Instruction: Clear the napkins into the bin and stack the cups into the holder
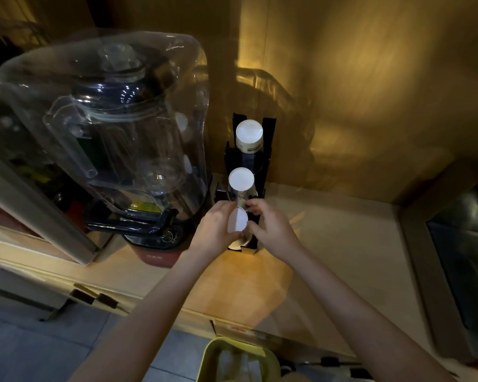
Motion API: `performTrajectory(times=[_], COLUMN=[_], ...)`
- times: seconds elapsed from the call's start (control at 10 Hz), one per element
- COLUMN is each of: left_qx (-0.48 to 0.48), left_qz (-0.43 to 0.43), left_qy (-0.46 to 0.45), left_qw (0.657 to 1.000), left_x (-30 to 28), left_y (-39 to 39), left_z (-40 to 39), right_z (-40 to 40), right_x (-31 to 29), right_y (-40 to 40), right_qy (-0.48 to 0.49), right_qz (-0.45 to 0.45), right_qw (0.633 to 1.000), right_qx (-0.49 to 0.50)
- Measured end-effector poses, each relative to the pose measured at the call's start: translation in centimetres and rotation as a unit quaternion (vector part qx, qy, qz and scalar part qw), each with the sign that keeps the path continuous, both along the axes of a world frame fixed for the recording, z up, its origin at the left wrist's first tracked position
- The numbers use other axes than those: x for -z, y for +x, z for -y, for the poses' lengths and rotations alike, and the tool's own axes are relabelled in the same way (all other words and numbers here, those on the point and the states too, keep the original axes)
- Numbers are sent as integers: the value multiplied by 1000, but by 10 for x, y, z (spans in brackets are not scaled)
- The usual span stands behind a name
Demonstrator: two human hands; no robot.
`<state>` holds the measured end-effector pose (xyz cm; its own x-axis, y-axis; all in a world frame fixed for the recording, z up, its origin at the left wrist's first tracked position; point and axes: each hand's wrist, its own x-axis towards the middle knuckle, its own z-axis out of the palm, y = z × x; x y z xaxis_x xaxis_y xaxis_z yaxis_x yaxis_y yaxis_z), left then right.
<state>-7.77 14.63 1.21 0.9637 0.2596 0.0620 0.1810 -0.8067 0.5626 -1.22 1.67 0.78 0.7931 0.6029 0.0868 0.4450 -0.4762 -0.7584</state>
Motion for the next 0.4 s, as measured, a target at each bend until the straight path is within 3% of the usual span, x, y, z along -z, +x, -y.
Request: performTrajectory(times=[0.2, 0.3, 0.4], left_qx=[-12, -17, -31], left_qz=[-37, -41, 12], left_qy=[8, 21, 19], left_qw=[999, 999, 999], left_x=[2, -13, -42], left_y=[2, 12, 32], left_z=[-2, 1, 3], right_z=[9, 15, 28], right_x=[-6, -22, -55], right_y=[3, 13, 23], right_qy=[17, 69, 190], right_qz=[-16, -46, -77], right_qw=[1000, 996, 976], right_qx=[12, 37, 77])
